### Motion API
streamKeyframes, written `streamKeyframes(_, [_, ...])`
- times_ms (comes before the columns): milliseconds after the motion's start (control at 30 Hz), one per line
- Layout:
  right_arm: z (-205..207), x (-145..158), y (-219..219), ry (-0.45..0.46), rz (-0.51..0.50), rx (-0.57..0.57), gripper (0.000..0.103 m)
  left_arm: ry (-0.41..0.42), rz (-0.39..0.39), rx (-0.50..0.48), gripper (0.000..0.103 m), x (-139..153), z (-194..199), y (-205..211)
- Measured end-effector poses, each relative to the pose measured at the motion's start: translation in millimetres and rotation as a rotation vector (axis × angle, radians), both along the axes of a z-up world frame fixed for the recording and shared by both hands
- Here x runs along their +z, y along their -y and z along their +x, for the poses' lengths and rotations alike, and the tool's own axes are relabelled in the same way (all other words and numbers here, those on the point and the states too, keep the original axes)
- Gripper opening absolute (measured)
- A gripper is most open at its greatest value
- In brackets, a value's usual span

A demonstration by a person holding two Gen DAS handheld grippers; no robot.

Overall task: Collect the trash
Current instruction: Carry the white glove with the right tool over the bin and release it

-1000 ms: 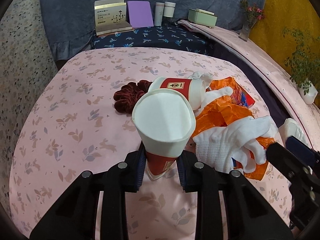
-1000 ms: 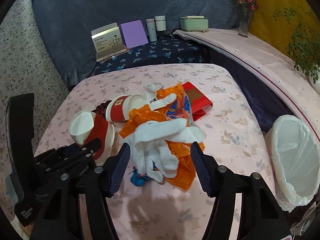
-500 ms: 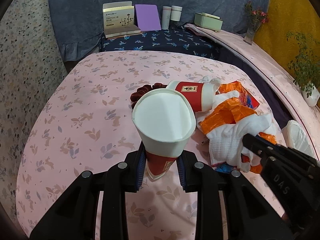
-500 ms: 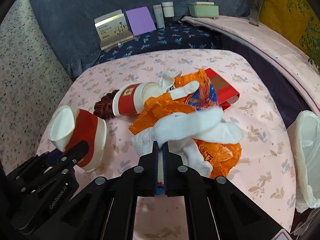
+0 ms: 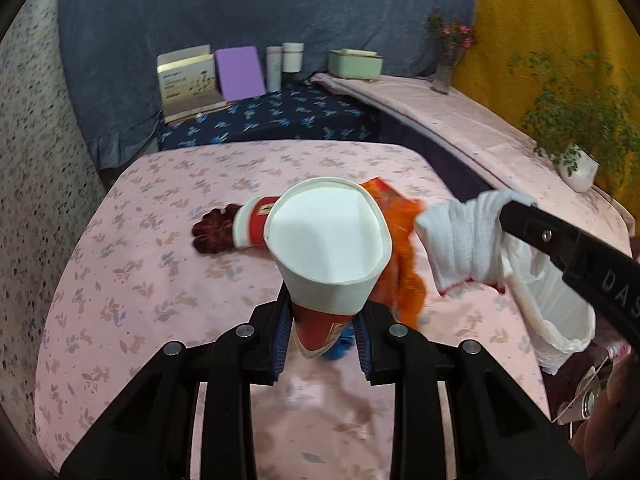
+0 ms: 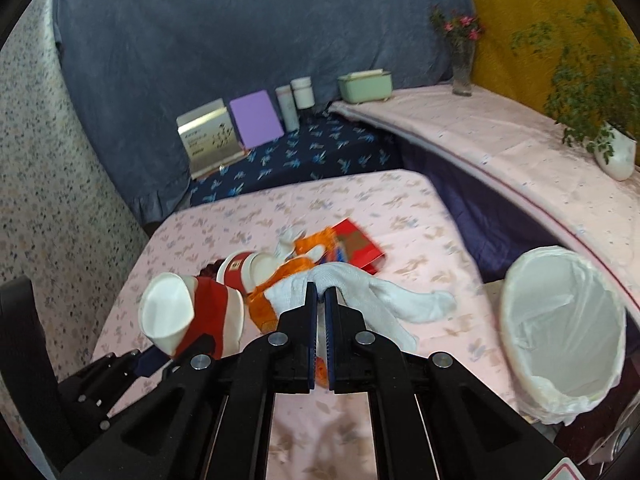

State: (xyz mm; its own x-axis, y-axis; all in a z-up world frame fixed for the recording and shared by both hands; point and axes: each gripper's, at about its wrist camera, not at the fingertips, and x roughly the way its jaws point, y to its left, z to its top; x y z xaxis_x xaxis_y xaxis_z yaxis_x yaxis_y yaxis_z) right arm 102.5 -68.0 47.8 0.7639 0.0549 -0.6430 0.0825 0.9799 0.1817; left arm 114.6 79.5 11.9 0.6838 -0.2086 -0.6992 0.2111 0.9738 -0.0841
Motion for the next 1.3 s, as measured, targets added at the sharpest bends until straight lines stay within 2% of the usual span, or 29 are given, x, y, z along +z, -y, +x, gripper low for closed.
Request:
streamKeyframes(200, [-29.8,28.4,39.8,0.075,0.005,-0.062,0.004,0.034,-0.001,-0.065,0.027,17.9,-21.1,39.3])
streamKeyframes(533, [-61.8,36.5,91.2,0.109,0.025,-0.148,0.004,0.072,0.028,-0.13,0.027,32.0,-42.2,82.8])
streamKeyframes(900, [-84.8,19.7,158.1,0.093,0.048,-0.279,0.004,0.103,0.043,-0.258,0.027,40.7,-50.7,152.9])
streamKeyframes(1300, [-97.5,-24.3,227.2,0.016,0.075,-0.416,0.004,0.059,0.068,-0.424,0.027,13.7,-40.7,240.5])
